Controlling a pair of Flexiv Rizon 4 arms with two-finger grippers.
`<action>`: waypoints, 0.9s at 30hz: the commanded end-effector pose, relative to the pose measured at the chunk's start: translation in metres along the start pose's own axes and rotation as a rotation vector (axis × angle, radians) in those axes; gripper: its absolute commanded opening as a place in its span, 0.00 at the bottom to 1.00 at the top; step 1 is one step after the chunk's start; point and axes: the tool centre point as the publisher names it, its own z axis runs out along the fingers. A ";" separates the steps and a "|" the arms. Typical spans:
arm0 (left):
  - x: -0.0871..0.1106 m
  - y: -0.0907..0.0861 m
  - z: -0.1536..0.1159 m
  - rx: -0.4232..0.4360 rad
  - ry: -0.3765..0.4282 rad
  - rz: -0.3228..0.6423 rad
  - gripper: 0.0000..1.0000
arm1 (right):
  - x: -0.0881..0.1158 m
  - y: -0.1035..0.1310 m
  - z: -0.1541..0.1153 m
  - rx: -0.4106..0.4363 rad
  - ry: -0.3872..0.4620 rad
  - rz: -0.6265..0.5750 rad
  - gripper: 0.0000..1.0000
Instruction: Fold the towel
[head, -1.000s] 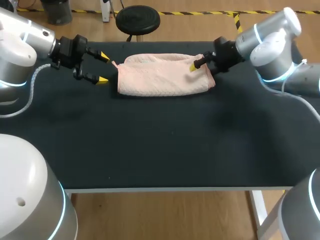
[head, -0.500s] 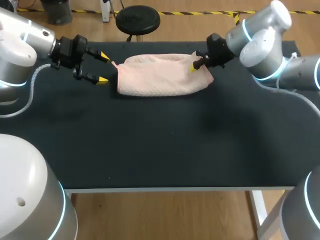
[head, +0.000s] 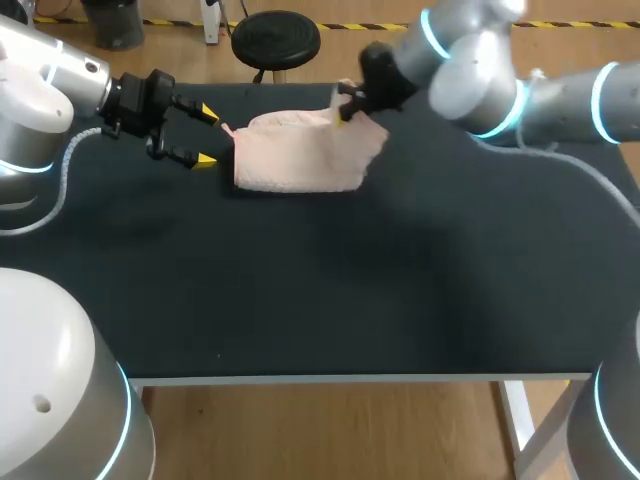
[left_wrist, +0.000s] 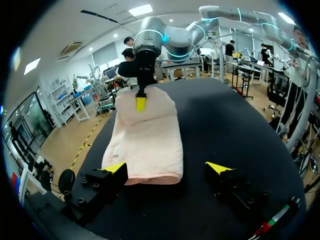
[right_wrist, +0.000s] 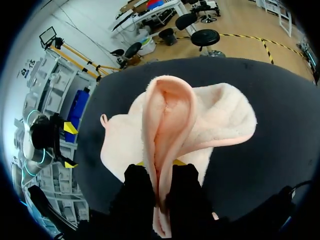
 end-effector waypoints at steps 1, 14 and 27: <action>0.000 0.001 0.000 0.001 -0.002 0.002 1.00 | 0.037 0.020 0.040 0.035 -0.077 -0.019 0.00; 0.000 0.001 0.000 0.001 -0.002 0.002 1.00 | 0.102 0.020 0.088 0.058 -0.130 -0.056 1.00; 0.000 0.001 0.000 0.001 -0.002 0.002 1.00 | 0.120 0.020 0.057 -0.021 -0.164 -0.101 1.00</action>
